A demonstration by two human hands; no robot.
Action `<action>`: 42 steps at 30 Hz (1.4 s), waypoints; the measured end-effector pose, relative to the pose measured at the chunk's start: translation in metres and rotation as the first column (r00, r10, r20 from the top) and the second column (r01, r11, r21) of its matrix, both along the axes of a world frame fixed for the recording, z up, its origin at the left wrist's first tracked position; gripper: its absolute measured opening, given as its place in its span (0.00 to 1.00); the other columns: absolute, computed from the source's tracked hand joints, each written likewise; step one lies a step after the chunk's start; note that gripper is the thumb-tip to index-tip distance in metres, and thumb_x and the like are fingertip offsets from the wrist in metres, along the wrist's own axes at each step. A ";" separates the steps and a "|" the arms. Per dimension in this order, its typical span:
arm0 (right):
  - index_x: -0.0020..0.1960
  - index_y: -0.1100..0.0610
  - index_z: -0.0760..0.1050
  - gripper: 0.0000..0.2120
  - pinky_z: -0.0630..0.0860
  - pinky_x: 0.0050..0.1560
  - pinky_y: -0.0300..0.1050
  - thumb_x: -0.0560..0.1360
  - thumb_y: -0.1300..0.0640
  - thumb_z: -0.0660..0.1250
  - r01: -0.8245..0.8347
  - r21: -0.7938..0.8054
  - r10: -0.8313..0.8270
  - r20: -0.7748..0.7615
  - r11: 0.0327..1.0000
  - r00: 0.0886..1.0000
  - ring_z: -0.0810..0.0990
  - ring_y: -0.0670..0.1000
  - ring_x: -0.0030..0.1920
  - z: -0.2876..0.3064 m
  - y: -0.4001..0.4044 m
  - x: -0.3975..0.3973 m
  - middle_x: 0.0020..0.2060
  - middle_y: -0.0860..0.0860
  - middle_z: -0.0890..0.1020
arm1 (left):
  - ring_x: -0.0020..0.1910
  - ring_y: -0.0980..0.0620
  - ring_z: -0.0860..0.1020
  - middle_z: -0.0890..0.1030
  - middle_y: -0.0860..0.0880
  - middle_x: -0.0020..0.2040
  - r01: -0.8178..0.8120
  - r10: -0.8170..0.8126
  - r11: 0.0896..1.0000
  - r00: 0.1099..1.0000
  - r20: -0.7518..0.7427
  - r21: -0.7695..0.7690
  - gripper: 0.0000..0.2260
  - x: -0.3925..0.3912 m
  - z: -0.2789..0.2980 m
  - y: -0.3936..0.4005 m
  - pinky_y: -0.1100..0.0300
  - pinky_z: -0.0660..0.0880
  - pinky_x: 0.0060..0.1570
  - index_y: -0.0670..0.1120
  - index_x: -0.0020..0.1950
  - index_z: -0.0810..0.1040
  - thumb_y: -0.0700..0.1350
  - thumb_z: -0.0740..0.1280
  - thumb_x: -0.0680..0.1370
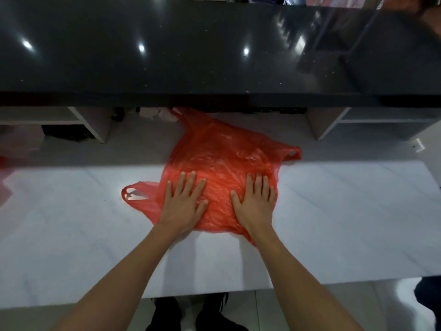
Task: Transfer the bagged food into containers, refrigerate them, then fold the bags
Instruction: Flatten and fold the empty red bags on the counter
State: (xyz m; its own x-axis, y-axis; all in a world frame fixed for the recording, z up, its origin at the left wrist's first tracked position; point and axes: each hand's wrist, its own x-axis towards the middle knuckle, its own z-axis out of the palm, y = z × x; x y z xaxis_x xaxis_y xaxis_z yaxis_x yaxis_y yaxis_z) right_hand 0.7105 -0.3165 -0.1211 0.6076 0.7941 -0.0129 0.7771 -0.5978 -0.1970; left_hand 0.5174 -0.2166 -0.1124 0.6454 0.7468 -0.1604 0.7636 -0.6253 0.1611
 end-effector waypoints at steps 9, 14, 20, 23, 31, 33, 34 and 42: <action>0.76 0.49 0.68 0.29 0.54 0.76 0.56 0.79 0.37 0.60 0.027 0.242 0.077 -0.411 0.970 0.908 0.60 0.54 0.77 0.014 0.010 -0.054 0.76 0.53 0.67 | 0.82 0.47 0.40 0.44 0.51 0.84 -0.113 0.113 0.994 0.993 -0.029 -0.002 0.32 -0.091 0.002 -0.018 0.41 0.41 0.78 0.59 0.83 0.46 0.66 0.41 0.80; 0.66 0.53 0.78 0.16 0.67 0.70 0.53 0.79 0.52 0.67 -0.019 0.426 0.194 -0.373 0.905 0.907 0.70 0.56 0.67 0.026 0.026 -0.046 0.66 0.53 0.75 | 0.81 0.45 0.50 0.57 0.50 0.82 -0.189 0.189 0.982 0.982 -0.007 -0.026 0.35 -0.117 0.018 -0.008 0.39 0.50 0.76 0.58 0.80 0.62 0.69 0.47 0.75; 0.54 0.55 0.83 0.10 0.72 0.58 0.49 0.75 0.63 0.69 -0.179 0.602 0.306 -0.116 0.778 0.945 0.76 0.54 0.54 0.055 0.046 -0.054 0.52 0.50 0.81 | 0.78 0.47 0.62 0.70 0.51 0.77 -0.226 0.191 0.970 0.938 0.288 0.092 0.25 -0.141 0.039 0.003 0.40 0.61 0.72 0.54 0.72 0.75 0.62 0.58 0.78; 0.54 0.55 0.83 0.11 0.73 0.58 0.48 0.75 0.64 0.68 -0.287 0.641 0.402 -0.037 0.712 0.915 0.77 0.52 0.53 0.078 0.068 -0.079 0.51 0.49 0.82 | 0.73 0.46 0.70 0.78 0.51 0.70 -0.247 0.140 0.952 0.879 0.456 0.183 0.20 -0.162 0.054 0.016 0.43 0.69 0.66 0.51 0.66 0.81 0.55 0.62 0.78; 0.65 0.57 0.78 0.16 0.72 0.61 0.47 0.80 0.51 0.66 -0.550 0.555 0.746 -0.215 0.624 0.630 0.78 0.55 0.59 0.134 0.169 -0.239 0.58 0.53 0.82 | 0.72 0.44 0.71 0.79 0.47 0.68 -0.452 0.245 0.839 0.812 0.530 0.304 0.20 -0.309 0.093 0.074 0.44 0.70 0.67 0.46 0.68 0.79 0.50 0.62 0.78; 0.71 0.53 0.74 0.21 0.70 0.65 0.48 0.81 0.47 0.65 -0.642 0.457 0.786 -0.291 0.615 0.545 0.75 0.53 0.64 0.141 0.193 -0.287 0.64 0.51 0.79 | 0.74 0.45 0.70 0.78 0.48 0.69 -0.500 0.293 0.798 0.810 0.508 0.337 0.23 -0.353 0.100 0.084 0.45 0.69 0.67 0.46 0.71 0.76 0.50 0.63 0.77; 0.73 0.52 0.71 0.22 0.68 0.68 0.48 0.81 0.46 0.64 -0.685 0.415 0.801 -0.305 0.599 0.515 0.74 0.52 0.67 0.144 0.203 -0.309 0.67 0.49 0.77 | 0.74 0.45 0.69 0.77 0.48 0.70 -0.517 0.308 0.778 0.810 0.499 0.358 0.24 -0.374 0.103 0.087 0.46 0.68 0.68 0.46 0.72 0.75 0.50 0.63 0.76; 0.77 0.47 0.65 0.25 0.67 0.73 0.49 0.81 0.47 0.64 -0.790 0.278 0.820 -0.369 0.546 0.437 0.68 0.48 0.73 0.141 0.254 -0.447 0.73 0.45 0.71 | 0.78 0.40 0.60 0.65 0.42 0.79 -0.762 0.664 0.642 0.606 0.437 0.081 0.31 -0.494 0.090 0.134 0.38 0.65 0.72 0.48 0.79 0.64 0.52 0.69 0.78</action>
State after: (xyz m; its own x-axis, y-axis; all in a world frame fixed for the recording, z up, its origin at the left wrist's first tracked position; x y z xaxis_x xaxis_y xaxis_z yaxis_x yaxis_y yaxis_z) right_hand 0.2635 -0.0626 0.0195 -0.3675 0.9299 -0.0150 0.7271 0.2773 -0.6280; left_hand 0.0232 -0.0827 -0.0224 -0.1414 0.9697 0.1994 0.9029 0.0437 0.4276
